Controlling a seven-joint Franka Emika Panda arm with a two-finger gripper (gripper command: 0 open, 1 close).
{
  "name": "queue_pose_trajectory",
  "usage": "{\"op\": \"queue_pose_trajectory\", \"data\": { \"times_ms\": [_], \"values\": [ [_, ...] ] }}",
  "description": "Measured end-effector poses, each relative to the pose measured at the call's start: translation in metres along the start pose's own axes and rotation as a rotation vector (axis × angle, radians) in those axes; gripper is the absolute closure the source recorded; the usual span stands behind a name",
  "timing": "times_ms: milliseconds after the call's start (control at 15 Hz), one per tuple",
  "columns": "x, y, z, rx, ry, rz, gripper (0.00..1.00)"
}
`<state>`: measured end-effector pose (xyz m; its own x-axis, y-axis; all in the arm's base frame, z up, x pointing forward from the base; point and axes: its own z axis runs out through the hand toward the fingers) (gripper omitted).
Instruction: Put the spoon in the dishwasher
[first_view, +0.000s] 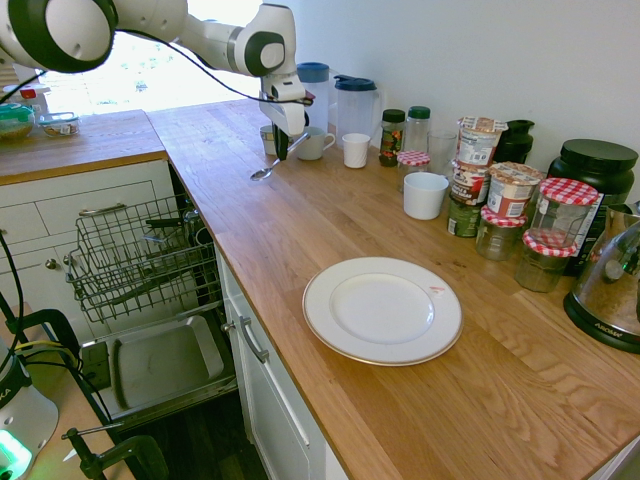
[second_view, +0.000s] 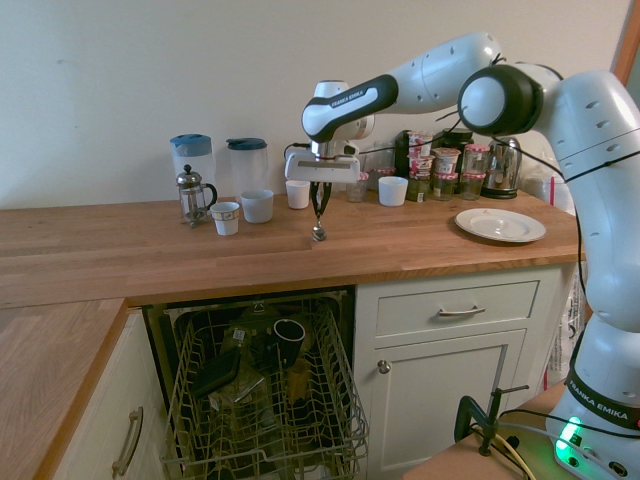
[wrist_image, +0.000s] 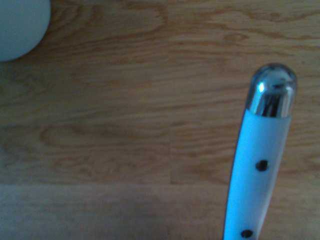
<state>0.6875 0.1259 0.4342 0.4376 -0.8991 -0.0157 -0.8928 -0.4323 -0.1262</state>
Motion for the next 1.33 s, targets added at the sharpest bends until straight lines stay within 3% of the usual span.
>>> {"op": "queue_pose_trajectory", "data": {
  "times_ms": [333,667,1000,1333],
  "values": [
    [-0.071,0.053,-0.014,-0.035,-0.073,-0.099,1.00],
    [-0.163,0.120,0.019,0.014,-0.139,-0.146,1.00],
    [-0.192,0.192,0.053,0.017,-0.186,-0.086,1.00],
    [-0.253,0.219,0.086,0.018,-0.250,-0.033,1.00]
  ]
}}
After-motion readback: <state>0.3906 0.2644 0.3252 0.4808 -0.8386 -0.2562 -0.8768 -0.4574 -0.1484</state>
